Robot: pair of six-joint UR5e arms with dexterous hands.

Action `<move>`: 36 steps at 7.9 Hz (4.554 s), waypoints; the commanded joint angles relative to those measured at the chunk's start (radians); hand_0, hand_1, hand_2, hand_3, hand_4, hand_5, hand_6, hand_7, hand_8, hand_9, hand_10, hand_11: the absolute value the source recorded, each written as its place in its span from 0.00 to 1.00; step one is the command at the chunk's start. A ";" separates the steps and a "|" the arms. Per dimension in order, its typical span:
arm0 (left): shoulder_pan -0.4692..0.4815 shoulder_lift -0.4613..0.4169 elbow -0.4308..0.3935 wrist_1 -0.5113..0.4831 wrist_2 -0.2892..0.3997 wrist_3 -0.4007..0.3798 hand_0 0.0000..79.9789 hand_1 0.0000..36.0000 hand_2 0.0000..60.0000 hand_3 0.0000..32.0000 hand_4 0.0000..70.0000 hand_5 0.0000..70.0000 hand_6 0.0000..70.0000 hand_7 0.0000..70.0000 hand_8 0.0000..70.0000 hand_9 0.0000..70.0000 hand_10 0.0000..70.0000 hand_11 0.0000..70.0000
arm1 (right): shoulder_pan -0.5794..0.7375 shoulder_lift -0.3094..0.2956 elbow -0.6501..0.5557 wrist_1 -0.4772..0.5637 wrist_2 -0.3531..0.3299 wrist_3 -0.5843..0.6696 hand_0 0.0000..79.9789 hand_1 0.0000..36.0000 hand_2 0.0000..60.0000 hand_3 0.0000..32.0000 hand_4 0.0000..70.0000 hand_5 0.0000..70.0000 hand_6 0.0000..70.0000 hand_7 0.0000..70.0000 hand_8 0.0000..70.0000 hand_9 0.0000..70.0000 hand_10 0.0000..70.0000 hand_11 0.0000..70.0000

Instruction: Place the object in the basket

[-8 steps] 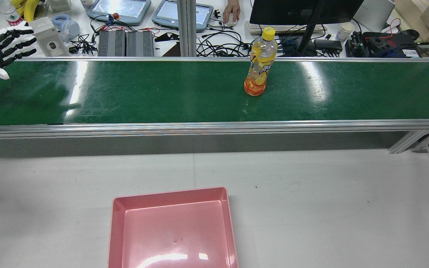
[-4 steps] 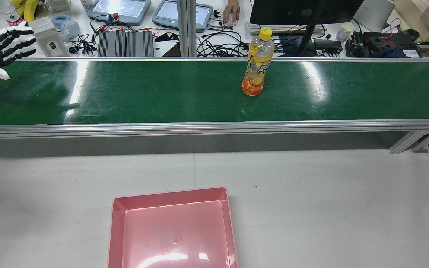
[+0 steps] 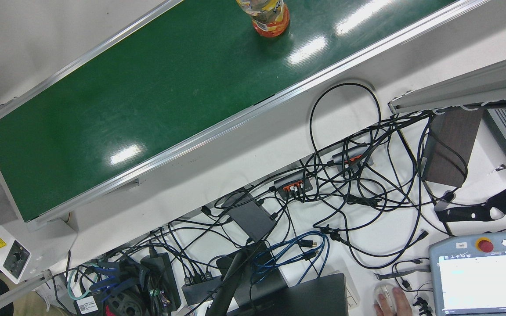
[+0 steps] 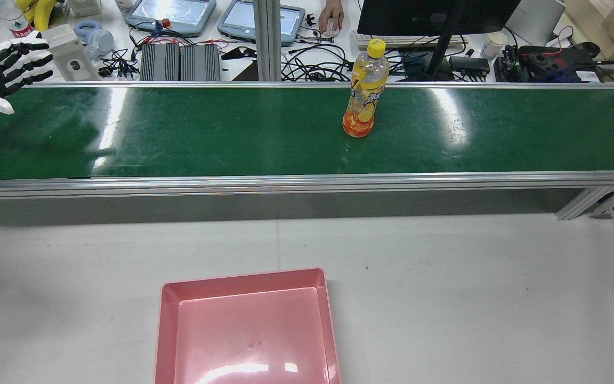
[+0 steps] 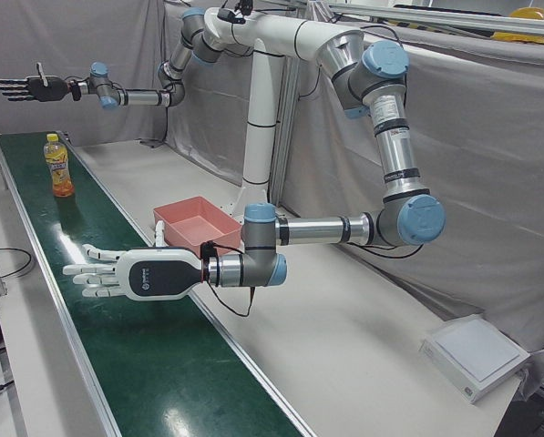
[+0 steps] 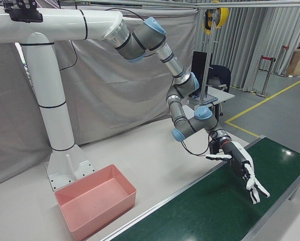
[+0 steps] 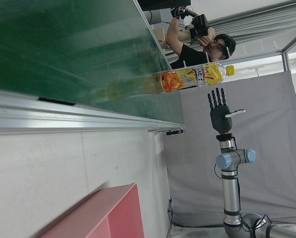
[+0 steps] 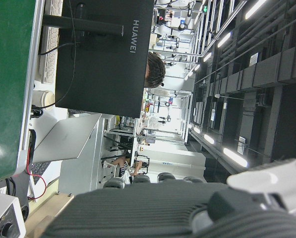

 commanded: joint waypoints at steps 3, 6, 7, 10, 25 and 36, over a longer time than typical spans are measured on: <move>0.000 -0.001 -0.002 0.000 0.001 -0.004 0.62 0.23 0.00 0.17 0.17 0.35 0.02 0.01 0.13 0.12 0.10 0.17 | -0.001 0.000 0.000 0.000 0.000 0.000 0.00 0.00 0.00 0.00 0.00 0.00 0.00 0.00 0.00 0.00 0.00 0.00; -0.002 -0.001 -0.002 0.000 0.001 -0.005 0.62 0.22 0.00 0.17 0.17 0.35 0.02 0.01 0.13 0.13 0.10 0.16 | -0.001 0.000 -0.003 0.000 0.000 0.000 0.00 0.00 0.00 0.00 0.00 0.00 0.00 0.00 0.00 0.00 0.00 0.00; -0.002 -0.001 -0.002 0.000 0.001 -0.005 0.61 0.22 0.00 0.18 0.17 0.35 0.02 0.01 0.13 0.13 0.10 0.16 | -0.001 0.000 -0.003 0.000 0.000 0.000 0.00 0.00 0.00 0.00 0.00 0.00 0.00 0.00 0.00 0.00 0.00 0.00; -0.002 -0.001 -0.003 0.000 0.001 -0.005 0.62 0.22 0.00 0.17 0.17 0.35 0.02 0.01 0.13 0.12 0.10 0.16 | -0.001 0.000 -0.003 0.000 0.000 -0.002 0.00 0.00 0.00 0.00 0.00 0.00 0.00 0.00 0.00 0.00 0.00 0.00; 0.000 -0.006 -0.008 0.002 0.001 -0.004 0.62 0.22 0.00 0.16 0.18 0.36 0.02 0.01 0.13 0.13 0.11 0.17 | -0.001 0.000 -0.003 0.000 0.000 -0.002 0.00 0.00 0.00 0.00 0.00 0.00 0.00 0.00 0.00 0.00 0.00 0.00; 0.000 -0.006 -0.008 0.002 0.001 -0.004 0.61 0.22 0.00 0.16 0.18 0.38 0.02 0.01 0.13 0.13 0.11 0.17 | -0.001 0.000 -0.003 0.000 0.000 -0.002 0.00 0.00 0.00 0.00 0.00 0.00 0.00 0.00 0.00 0.00 0.00 0.00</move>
